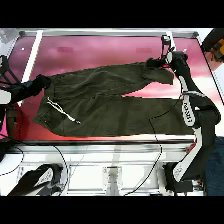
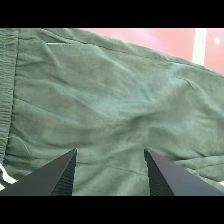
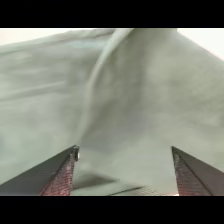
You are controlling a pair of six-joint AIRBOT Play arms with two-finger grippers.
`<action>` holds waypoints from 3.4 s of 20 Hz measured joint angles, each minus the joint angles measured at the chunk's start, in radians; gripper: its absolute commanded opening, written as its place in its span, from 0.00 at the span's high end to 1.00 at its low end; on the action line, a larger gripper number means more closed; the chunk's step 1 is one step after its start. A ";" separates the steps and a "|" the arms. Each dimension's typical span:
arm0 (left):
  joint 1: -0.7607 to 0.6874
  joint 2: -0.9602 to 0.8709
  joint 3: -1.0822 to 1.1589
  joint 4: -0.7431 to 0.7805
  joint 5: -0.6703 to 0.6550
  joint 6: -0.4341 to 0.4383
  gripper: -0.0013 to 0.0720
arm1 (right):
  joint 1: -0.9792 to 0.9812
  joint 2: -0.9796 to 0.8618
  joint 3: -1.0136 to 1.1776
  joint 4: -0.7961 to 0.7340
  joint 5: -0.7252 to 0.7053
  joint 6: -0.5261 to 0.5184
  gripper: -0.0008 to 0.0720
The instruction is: Fold the clothes and pants, and hang the long-sleeved shirts on hangers.
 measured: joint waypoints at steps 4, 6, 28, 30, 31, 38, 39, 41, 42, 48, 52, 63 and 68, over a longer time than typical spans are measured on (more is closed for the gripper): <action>0.000 -0.002 0.000 0.000 0.009 0.000 0.33 | 0.063 -0.024 0.022 0.014 0.028 0.013 0.10; 0.000 -0.002 0.000 0.000 0.011 0.000 0.33 | 0.110 -0.034 0.025 -0.050 0.006 0.016 0.11; 0.000 -0.002 0.000 0.000 0.018 0.001 0.33 | 0.185 -0.156 0.030 -0.539 0.063 0.105 0.33; 0.000 -0.002 0.000 0.000 0.018 0.001 0.33 | 0.177 -0.160 0.037 -0.550 0.067 0.108 0.80; 0.000 -0.002 0.000 0.000 0.018 0.001 0.33 | 0.174 -0.161 0.047 -0.558 0.071 0.109 0.96; 0.000 -0.002 0.000 0.000 0.018 0.001 0.33 | 0.152 -0.128 0.086 -0.621 0.175 0.114 0.97; 0.000 -0.002 0.000 0.000 0.019 0.001 0.33 | 0.146 -0.112 0.087 -0.635 0.209 0.116 0.97; 0.000 -0.002 0.000 0.000 0.026 0.001 0.33 | 0.139 -0.071 0.089 -0.646 0.275 0.116 0.97; 0.000 -0.002 0.000 0.000 0.031 0.001 0.35 | 0.138 -0.042 0.089 -0.651 0.303 0.116 0.97; 0.000 -0.005 0.000 0.005 0.048 0.017 0.49 | 0.183 0.180 0.091 -0.645 0.511 0.113 0.97; 0.000 -0.013 0.000 0.007 0.051 0.042 0.49 | 0.229 0.311 0.091 -0.639 0.637 0.112 0.97; 0.000 -0.032 0.000 0.008 0.053 0.053 0.49 | 0.136 0.447 0.044 -0.634 0.754 0.039 0.97; 0.000 -0.032 0.000 0.007 0.052 0.053 0.49 | -0.090 0.397 -0.018 -0.541 0.620 -0.022 0.97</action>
